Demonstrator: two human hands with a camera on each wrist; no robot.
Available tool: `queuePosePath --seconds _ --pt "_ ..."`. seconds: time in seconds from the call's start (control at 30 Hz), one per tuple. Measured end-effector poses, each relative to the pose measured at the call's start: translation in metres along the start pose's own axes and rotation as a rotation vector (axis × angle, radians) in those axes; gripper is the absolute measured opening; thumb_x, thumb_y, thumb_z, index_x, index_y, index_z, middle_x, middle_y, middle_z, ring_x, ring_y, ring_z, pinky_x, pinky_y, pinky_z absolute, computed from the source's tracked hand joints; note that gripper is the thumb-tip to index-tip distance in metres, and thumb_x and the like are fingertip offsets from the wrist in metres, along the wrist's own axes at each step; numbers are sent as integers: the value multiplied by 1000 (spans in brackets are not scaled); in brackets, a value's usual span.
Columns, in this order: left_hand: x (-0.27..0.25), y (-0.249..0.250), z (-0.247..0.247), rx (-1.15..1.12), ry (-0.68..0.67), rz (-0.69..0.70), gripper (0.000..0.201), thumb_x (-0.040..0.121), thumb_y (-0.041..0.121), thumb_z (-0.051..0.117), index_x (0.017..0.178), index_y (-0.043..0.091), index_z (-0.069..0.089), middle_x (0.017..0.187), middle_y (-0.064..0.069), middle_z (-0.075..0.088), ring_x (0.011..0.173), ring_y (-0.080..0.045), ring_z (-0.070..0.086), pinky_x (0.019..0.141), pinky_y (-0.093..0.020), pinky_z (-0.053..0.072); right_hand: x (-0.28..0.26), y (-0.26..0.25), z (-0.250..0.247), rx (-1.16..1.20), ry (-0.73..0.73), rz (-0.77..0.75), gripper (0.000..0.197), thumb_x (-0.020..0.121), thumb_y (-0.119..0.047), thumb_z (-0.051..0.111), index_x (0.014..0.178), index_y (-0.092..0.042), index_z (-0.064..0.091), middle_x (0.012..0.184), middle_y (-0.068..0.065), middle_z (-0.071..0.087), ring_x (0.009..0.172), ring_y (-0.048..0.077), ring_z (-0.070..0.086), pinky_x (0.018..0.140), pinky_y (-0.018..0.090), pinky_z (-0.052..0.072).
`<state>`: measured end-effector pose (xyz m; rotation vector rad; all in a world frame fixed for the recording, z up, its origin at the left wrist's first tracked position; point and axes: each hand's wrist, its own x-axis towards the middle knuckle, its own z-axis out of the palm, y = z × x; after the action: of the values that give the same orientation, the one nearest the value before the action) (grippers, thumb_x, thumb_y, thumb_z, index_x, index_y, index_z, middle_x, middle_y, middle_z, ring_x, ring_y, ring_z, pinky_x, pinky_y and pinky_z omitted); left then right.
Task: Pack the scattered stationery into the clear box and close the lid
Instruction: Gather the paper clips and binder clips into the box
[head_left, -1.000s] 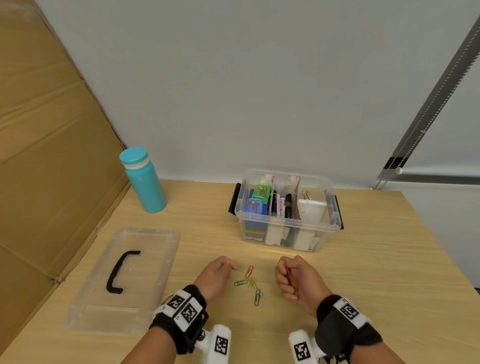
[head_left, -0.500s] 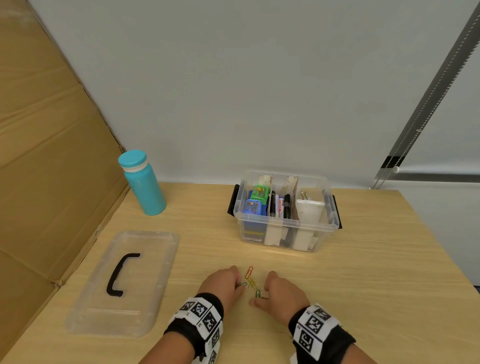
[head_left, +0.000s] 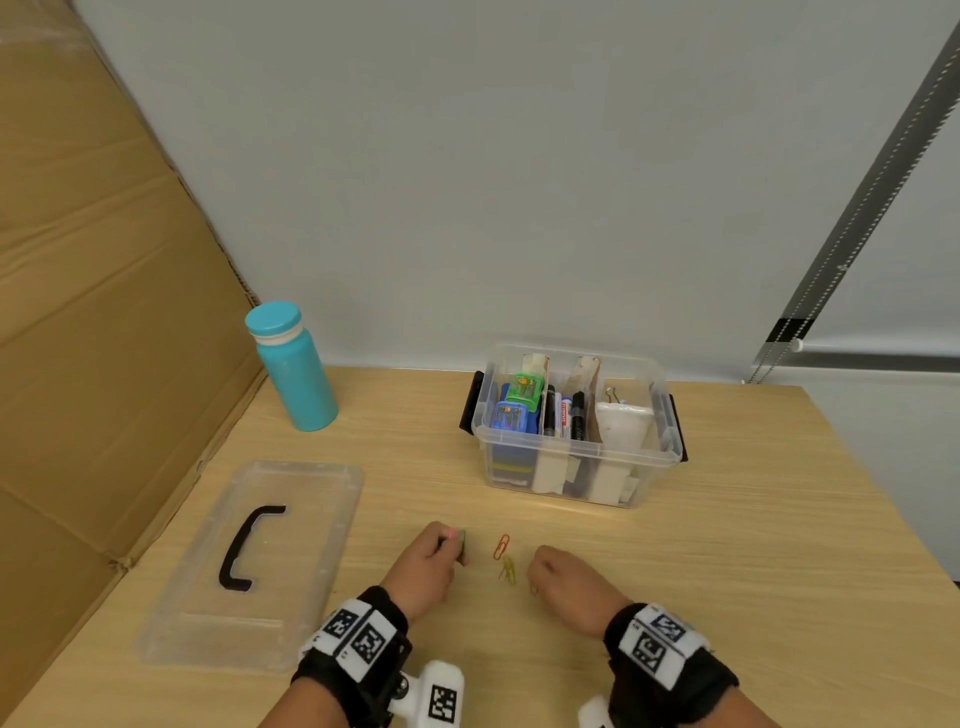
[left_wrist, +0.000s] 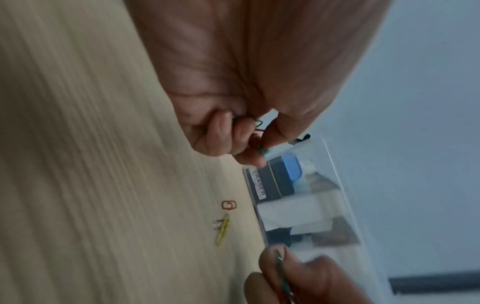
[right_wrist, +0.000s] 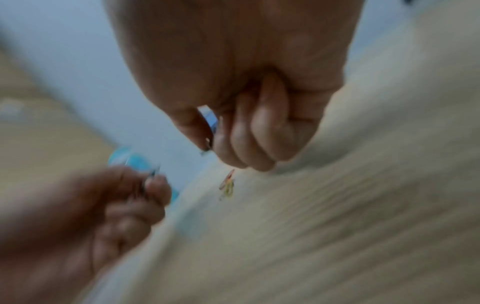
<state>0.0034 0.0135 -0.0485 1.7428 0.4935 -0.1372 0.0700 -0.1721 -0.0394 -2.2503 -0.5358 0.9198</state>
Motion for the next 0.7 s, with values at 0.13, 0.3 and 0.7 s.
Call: queuePosePath --seconds 0.13,0.3,0.7 --pt "-3 6 -2 -487 -11 -98 21 100 8 35 90 9 53 68 -2 48 44 -6 37 39 -16 29 -7 9 -12 1105 -129 -72 25 94 -22 29 77 -13 45 60 3 38 45 11 23 37 22 15" --pt "-4 10 -2 -736 -40 -173 23 97 7 30 97 6 53 66 -3 50 46 -10 42 39 -20 33 8 8 -11 934 37 59 29 101 -24 34 86 -11 55 64 0 48 46 9 31 36 19 23" --pt "44 24 25 661 14 8 14 87 32 60 92 20 54 92 5 61 87 -13 56 79 -26 45 37 -24 21 -403 225 169 28 97 -23 36 119 -9 46 111 6 63 99 23 62 73 30 41"
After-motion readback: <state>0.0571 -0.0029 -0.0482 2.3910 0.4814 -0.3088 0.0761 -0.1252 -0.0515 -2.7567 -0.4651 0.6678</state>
